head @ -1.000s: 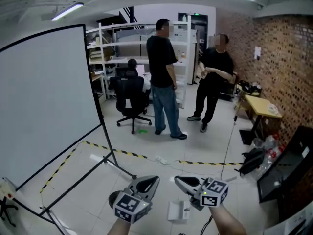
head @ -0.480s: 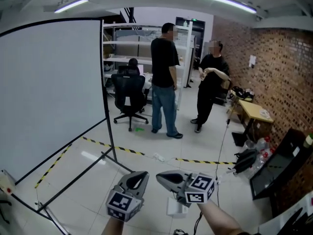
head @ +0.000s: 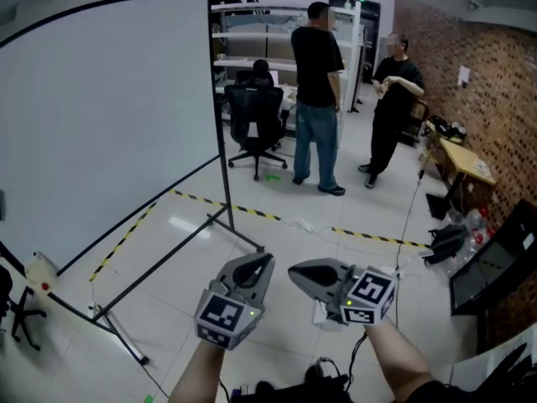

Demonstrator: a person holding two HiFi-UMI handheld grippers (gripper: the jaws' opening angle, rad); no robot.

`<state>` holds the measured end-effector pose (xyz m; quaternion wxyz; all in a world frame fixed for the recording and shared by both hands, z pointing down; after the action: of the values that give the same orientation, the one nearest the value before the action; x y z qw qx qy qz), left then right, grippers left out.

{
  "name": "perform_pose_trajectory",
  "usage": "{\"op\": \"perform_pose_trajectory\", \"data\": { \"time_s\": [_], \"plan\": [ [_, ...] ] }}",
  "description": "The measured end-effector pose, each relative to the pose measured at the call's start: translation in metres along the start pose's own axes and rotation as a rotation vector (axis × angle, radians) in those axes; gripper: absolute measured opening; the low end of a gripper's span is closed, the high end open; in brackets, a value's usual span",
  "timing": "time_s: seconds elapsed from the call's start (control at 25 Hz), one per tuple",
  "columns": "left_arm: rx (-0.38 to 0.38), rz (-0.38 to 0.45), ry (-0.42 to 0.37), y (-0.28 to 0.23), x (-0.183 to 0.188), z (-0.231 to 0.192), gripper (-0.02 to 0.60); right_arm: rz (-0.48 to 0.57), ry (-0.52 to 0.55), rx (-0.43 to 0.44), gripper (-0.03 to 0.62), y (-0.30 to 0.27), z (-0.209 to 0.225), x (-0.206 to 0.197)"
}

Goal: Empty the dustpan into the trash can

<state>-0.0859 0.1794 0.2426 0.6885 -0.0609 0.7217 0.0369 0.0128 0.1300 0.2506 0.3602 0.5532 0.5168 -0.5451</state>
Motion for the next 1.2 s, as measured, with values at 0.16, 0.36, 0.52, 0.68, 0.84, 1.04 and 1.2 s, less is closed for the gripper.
{"op": "perform_pose_trajectory", "data": {
  "time_s": [0.16, 0.36, 0.52, 0.68, 0.84, 1.04, 1.2],
  "plan": [
    [0.024, -0.019, -0.010, 0.009, 0.006, 0.001, -0.003, -0.009, 0.016, 0.026, 0.008, 0.003, -0.009, 0.005],
    [0.075, -0.027, -0.003, 0.007, 0.005, 0.006, -0.002, 0.023, -0.002, 0.067, 0.008, 0.019, -0.006, 0.004],
    [0.100, -0.042, 0.013, -0.003, 0.002, 0.028, -0.002, 0.042, -0.018, 0.085, 0.007, 0.044, -0.002, -0.004],
    [0.120, -0.043, 0.021, -0.017, 0.006, 0.055, -0.002, 0.063, -0.041, 0.106, 0.007, 0.073, 0.004, -0.013],
    [0.150, -0.050, 0.016, -0.026, 0.007, 0.081, -0.002, 0.094, -0.062, 0.142, 0.006, 0.099, 0.006, -0.018],
    [0.223, -0.086, 0.007, -0.014, 0.000, 0.102, -0.002, 0.138, -0.093, 0.212, 0.006, 0.109, 0.001, -0.025],
    [0.299, -0.099, 0.024, 0.011, -0.002, 0.094, -0.002, 0.165, -0.109, 0.269, 0.006, 0.091, -0.008, -0.025]
  ]
}}
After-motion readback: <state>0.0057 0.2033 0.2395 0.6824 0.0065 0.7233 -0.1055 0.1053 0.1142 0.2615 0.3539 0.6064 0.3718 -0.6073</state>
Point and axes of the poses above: the fingertips, and each gripper's own axes: y backward along the fingers, z to its right, x out of its top, the point moved 5 cm from there along y, backward along the fingers, and after that the axes turned 8 degrees about y, right-handed, at the moved point
